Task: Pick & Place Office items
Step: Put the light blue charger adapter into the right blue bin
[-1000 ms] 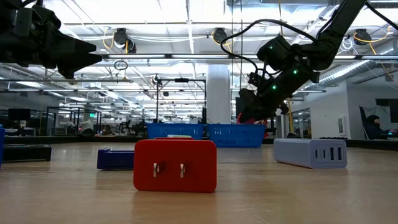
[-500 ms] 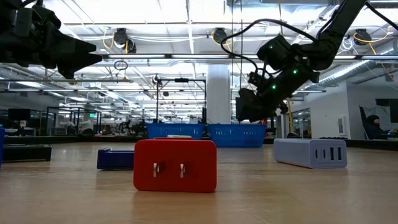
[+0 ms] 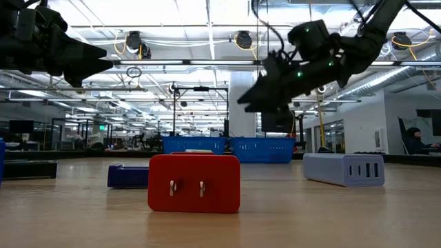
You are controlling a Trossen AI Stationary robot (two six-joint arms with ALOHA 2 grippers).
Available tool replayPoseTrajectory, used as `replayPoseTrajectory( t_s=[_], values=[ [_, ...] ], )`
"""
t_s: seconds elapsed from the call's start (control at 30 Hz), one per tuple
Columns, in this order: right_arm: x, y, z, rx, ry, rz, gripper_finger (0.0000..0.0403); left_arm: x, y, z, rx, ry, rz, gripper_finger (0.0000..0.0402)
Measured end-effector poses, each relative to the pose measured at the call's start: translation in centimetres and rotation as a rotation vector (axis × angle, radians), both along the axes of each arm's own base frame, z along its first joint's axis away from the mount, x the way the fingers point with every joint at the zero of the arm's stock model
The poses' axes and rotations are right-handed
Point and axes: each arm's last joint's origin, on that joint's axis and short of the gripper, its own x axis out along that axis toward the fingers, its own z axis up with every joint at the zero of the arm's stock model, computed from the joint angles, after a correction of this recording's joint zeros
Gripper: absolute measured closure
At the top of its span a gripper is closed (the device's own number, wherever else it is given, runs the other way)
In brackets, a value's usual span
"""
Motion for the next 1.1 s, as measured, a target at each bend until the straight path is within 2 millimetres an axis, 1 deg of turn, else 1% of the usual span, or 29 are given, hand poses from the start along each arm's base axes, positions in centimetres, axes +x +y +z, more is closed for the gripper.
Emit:
replayPoseTrajectory(
  t_s=[0.1,0.2,0.37,0.53,0.7,0.8,0.9,1.0,1.1],
  values=[
    [0.7,2.2,0.5,0.024,-0.058,0.204,0.0187,0.0,0.0,0.0,0.000,0.000,0.000,0.0188],
    [1.2,4.9,0.7,0.044,-0.086,0.387,0.0190,0.0,0.0,0.0,0.000,0.000,0.000,0.0188],
    [1.4,10.7,1.0,0.103,-0.113,0.612,0.0190,0.0,0.0,0.0,0.000,0.000,0.000,0.0188],
    [0.6,16.3,1.9,0.064,-0.200,0.811,0.0191,0.0,0.0,0.0,0.000,0.000,0.000,0.0188],
    [-0.9,20.8,3.1,0.064,-0.329,0.965,0.0191,0.0,0.0,0.0,0.000,0.000,0.000,0.0188],
    [-2.0,23.2,3.4,0.038,-0.374,0.981,0.0191,0.0,0.0,0.0,0.000,0.000,0.000,0.0188],
    [-3.1,25.3,3.4,-0.022,-0.387,0.915,0.0192,0.0,0.0,0.0,0.000,0.000,0.000,0.0188],
    [-3.9,26.9,3.0,-0.057,-0.390,0.814,0.0191,0.0,0.0,0.0,0.000,0.000,0.000,0.0188],
    [-4.2,27.7,2.4,-0.060,-0.388,0.706,0.0187,0.0,0.0,0.0,0.000,0.000,0.000,0.0188]
  ],
)
